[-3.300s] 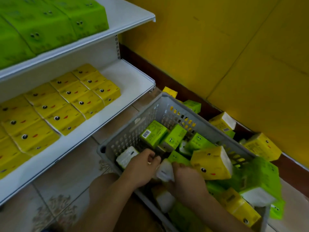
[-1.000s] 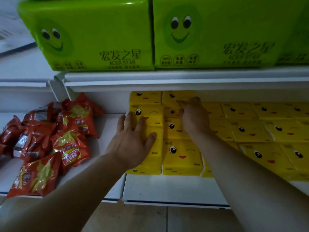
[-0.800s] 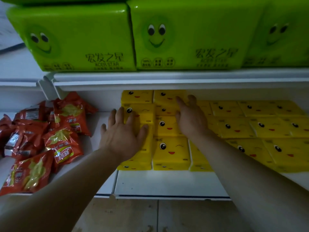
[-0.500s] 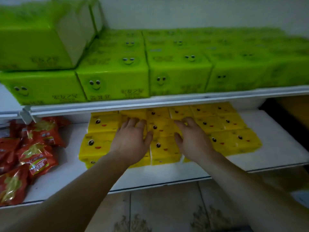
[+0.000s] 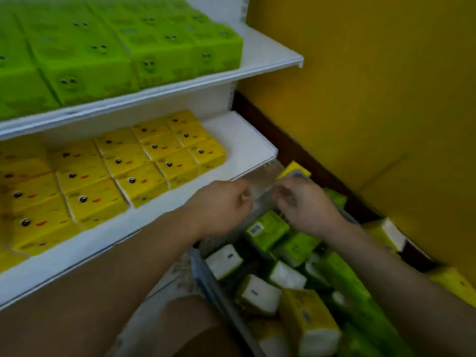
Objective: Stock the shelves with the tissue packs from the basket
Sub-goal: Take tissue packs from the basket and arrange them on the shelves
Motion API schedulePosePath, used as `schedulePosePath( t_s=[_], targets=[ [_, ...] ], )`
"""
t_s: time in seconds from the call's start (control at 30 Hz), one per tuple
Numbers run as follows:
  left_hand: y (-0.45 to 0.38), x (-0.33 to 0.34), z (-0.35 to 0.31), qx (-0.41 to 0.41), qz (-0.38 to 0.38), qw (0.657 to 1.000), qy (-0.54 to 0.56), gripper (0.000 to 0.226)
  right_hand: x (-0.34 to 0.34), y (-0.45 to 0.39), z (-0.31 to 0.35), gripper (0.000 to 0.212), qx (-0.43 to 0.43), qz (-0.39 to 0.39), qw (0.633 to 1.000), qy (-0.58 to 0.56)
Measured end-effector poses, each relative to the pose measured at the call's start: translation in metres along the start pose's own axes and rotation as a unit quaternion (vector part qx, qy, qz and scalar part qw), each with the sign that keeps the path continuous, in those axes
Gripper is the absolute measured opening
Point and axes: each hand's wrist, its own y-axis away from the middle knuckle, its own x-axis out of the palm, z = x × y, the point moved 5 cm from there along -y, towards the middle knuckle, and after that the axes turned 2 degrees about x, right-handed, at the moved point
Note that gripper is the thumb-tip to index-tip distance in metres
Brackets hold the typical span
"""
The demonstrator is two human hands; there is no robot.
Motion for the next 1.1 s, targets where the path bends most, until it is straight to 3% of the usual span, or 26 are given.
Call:
schedulePosePath(
  t_s=[0.13,0.33,0.43,0.57,0.67,0.73,0.8,0.9,0.97,1.1],
  targets=[
    [0.003,0.068,-0.055,0.015,0.077,0.993,0.094,0.026,-0.005,0.063,-0.069,0.030,0.093,0.096,0.987,0.092],
    [0.024,0.147,-0.097,-0.025,0.180,0.965,0.189,0.031,0.008,0.143,-0.138,0.066,0.226,0.227,0.926,0.202],
    [0.035,0.169,-0.104,-0.052,0.207,0.958,0.191,0.032,0.033,0.174,-0.165,0.084,0.304,0.246,0.902,0.181],
    [0.045,0.178,-0.099,-0.076,0.214,0.952,0.204,0.031,0.048,0.181,-0.171,0.094,0.338,0.188,0.895,0.223],
    [0.047,0.174,-0.090,-0.103,0.200,0.949,0.219,0.031,0.046,0.177,-0.151,0.079,0.299,0.156,0.905,0.257],
    [0.044,0.166,-0.084,-0.140,0.182,0.932,0.279,0.034,0.033,0.179,-0.128,0.077,0.247,0.066,0.936,0.243],
    [0.041,0.153,-0.084,-0.194,0.151,0.877,0.413,0.036,0.017,0.182,-0.098,0.073,0.149,-0.060,0.967,0.198],
    [0.037,0.132,-0.091,-0.235,0.127,0.778,0.568,0.034,0.000,0.185,-0.055,0.056,-0.030,-0.203,0.968,0.142],
    [0.038,0.114,-0.092,-0.220,0.078,0.759,0.608,0.031,-0.008,0.177,-0.036,0.050,-0.067,-0.219,0.967,0.112],
    [0.044,0.069,-0.073,-0.196,-0.042,0.753,0.627,0.032,-0.023,0.158,-0.009,0.050,-0.099,-0.211,0.972,-0.011]
  ],
)
